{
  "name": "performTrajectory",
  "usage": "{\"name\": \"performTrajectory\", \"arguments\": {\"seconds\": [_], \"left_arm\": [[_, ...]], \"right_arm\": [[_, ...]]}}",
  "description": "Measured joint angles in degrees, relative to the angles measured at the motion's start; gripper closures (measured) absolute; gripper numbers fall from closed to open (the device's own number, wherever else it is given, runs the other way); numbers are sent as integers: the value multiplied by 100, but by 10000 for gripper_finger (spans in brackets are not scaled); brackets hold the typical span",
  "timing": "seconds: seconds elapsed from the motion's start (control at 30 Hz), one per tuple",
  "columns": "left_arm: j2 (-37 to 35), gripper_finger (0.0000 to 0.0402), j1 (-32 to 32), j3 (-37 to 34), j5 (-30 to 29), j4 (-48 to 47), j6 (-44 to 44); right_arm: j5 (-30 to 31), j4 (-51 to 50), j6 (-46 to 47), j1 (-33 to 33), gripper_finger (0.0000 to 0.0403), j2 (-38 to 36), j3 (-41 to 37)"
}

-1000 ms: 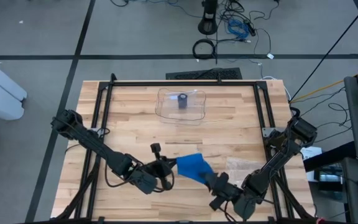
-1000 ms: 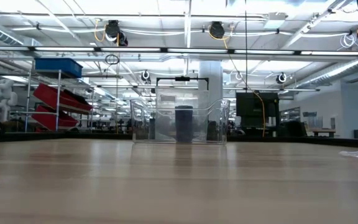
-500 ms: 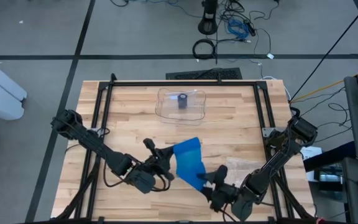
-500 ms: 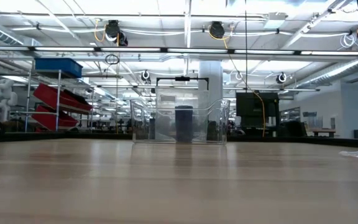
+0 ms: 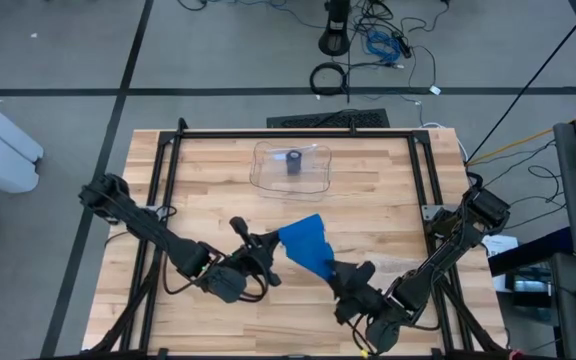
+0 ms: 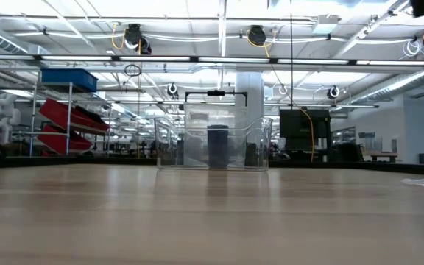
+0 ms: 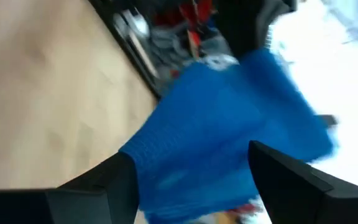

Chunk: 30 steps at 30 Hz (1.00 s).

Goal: Roll bandage
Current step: Roll the blue bandage

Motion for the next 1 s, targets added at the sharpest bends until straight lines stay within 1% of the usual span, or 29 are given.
{"name": "performTrajectory", "arguments": {"seconds": [0.17,0.2,0.23,0.27,0.3,0.4,0.43,0.47,0.53,0.57,0.63,0.73,0.77,0.87,0.93,1.0], "left_arm": [[-38,395,-3,0,-69,-7,-90],[-38,395,-9,0,-109,-17,-92],[-38,395,-9,0,-109,-9,-106],[-41,395,-8,0,-64,-2,-122],[-41,395,-6,0,95,-12,-199],[-38,395,18,0,605,-80,-369],[-38,395,28,0,706,-113,-409],[-41,395,37,0,773,-159,-414],[-41,395,53,0,785,-230,-414],[-38,395,55,0,787,-249,-414],[-77,395,59,0,793,-346,-419],[-225,395,55,-13,970,-951,-782],[-286,395,55,-70,1002,-1156,-973],[-504,395,69,-287,1028,-1705,-1511],[-649,395,70,-420,1034,-1892,-1810],[-799,395,66,-605,1079,-1932,-1806]], "right_arm": [[-1464,-15,1590,-2,140,0,0],[-1719,-39,1775,0,140,0,0],[-1817,-71,1821,0,140,1,0],[-1711,-131,1677,1,140,3,0],[-1421,-202,1396,5,140,4,0],[-9,-603,845,57,140,4,0],[314,-683,744,57,140,4,0],[515,-697,694,61,140,4,0],[555,-686,784,96,140,4,0],[535,-682,1001,110,140,4,0],[512,-655,1838,143,140,4,0],[715,-693,3813,144,142,4,0],[652,-739,4341,92,144,4,0],[-172,-1007,5152,-147,156,7,2],[-696,-1258,5676,-327,165,2,0],[-1323,-1596,6174,-522,173,2,2]]}}
